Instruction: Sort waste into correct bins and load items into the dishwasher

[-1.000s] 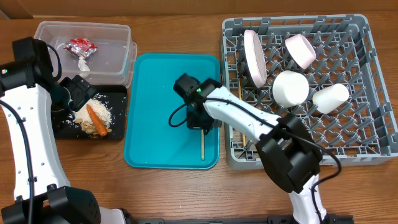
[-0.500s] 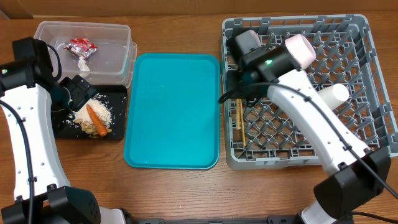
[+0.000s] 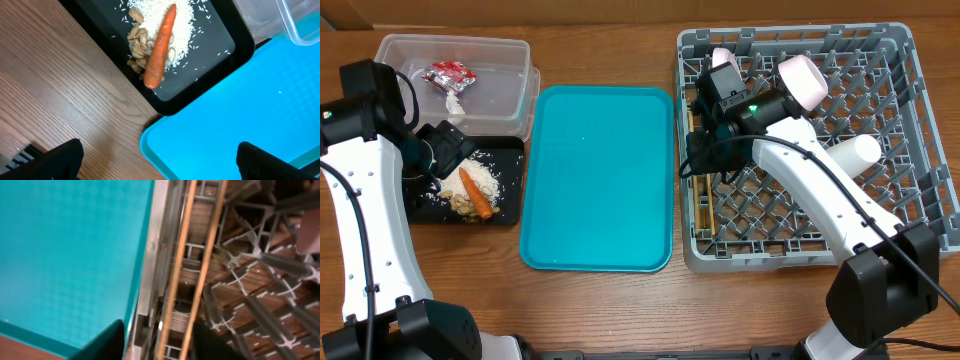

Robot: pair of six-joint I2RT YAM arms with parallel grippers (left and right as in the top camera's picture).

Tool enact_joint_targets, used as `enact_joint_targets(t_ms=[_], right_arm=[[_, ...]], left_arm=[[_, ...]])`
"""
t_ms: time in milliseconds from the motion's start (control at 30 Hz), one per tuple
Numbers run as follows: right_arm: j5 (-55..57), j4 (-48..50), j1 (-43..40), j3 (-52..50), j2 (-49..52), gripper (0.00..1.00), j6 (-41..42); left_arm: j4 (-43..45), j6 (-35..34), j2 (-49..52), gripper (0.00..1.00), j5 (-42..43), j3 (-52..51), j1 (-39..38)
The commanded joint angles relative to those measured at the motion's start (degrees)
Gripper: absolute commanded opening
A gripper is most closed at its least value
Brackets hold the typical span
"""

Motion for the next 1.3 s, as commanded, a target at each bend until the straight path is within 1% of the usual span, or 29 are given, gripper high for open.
enact_joint_targets(t_ms=[0, 100, 167, 233, 300, 333, 400, 467, 533, 667, 800, 900, 967, 1000, 1033, 1133, 1200, 1267], right_arm=[[-0.5, 0.0, 0.0, 0.2, -0.1, 0.49, 0.4], [-0.4, -1.2, 0.0, 2.1, -2.3, 0.49, 2.8], [-0.5, -0.8, -0.4, 3.6, -5.7, 0.53, 4.4], [-0.7, 0.3, -1.9, 4.6, -9.9, 0.69, 4.8], [-2.1, 1.2, -4.3, 4.8, -13.1, 0.90, 4.0], [-3.5, 1.4, -5.4, 4.8, -13.9, 1.00, 2.6], [-9.0, 0.9, -9.6, 4.8, -14.7, 1.00, -5.5], [-9.5, -0.6, -13.2, 4.8, -14.3, 1.00, -7.5], [-9.0, -3.2, -17.1, 4.7, -14.1, 1.00, -7.7], [-7.2, -8.6, -22.8, 4.5, -14.1, 1.00, -7.6], [-3.6, -10.9, -25.2, 2.1, -14.8, 1.00, -7.4], [-2.5, -7.9, -25.1, -3.6, -18.3, 1.00, -7.4], [-2.8, -1.8, -25.1, -11.1, -24.9, 1.00, -7.1], [-3.0, -0.1, -25.1, -13.5, -27.5, 1.00, -7.0], [-3.0, 2.8, -25.1, -17.5, -32.3, 1.00, -6.8], [-2.7, 8.0, -25.2, -26.3, -44.5, 1.00, -6.8], [0.0, 8.6, -25.1, -30.5, -52.0, 1.00, -6.8], [1.8, 7.4, -25.1, -32.2, -56.1, 1.00, -6.8]], left_arm=[[0.2, 0.9, 0.3, 1.00, -0.8, 0.0, 0.6], [0.0, 1.7, 0.3, 1.00, 0.3, 0.0, 0.5], [0.5, 5.3, 0.3, 1.00, 2.4, 0.0, -0.4], [1.5, 9.7, 0.3, 1.00, 3.7, 0.0, -2.8], [2.8, 13.4, 0.3, 1.00, 5.0, 0.0, -5.7], [3.9, 16.5, 0.3, 1.00, 6.5, 0.0, -8.2], [5.7, 23.7, 0.3, 1.00, 8.7, 0.0, -13.7], [5.7, 28.1, 0.3, 1.00, 8.2, 0.0, -17.8], [2.1, 30.9, 0.3, 1.00, 8.5, 0.0, -20.9], [-6.4, 30.9, 0.1, 1.00, 8.5, 0.0, -21.1], [-7.7, 30.4, -2.6, 1.00, 8.5, -1.2, -21.2], [-2.6, 30.2, -10.5, 1.00, 8.5, -7.5, -21.2], [4.7, 30.2, -19.6, 1.00, 8.5, -15.5, -21.2], [6.6, 30.2, -22.3, 1.00, 8.5, -17.8, -21.2], [10.4, 30.2, -27.6, 1.00, 8.5, -22.2, -21.2], [17.2, 28.5, -38.7, 1.00, 8.5, -31.2, -21.2], [19.8, 25.2, -44.6, 1.00, 8.5, -35.9, -21.2], [20.4, 23.1, -47.4, 1.00, 8.5, -38.2, -21.2]])
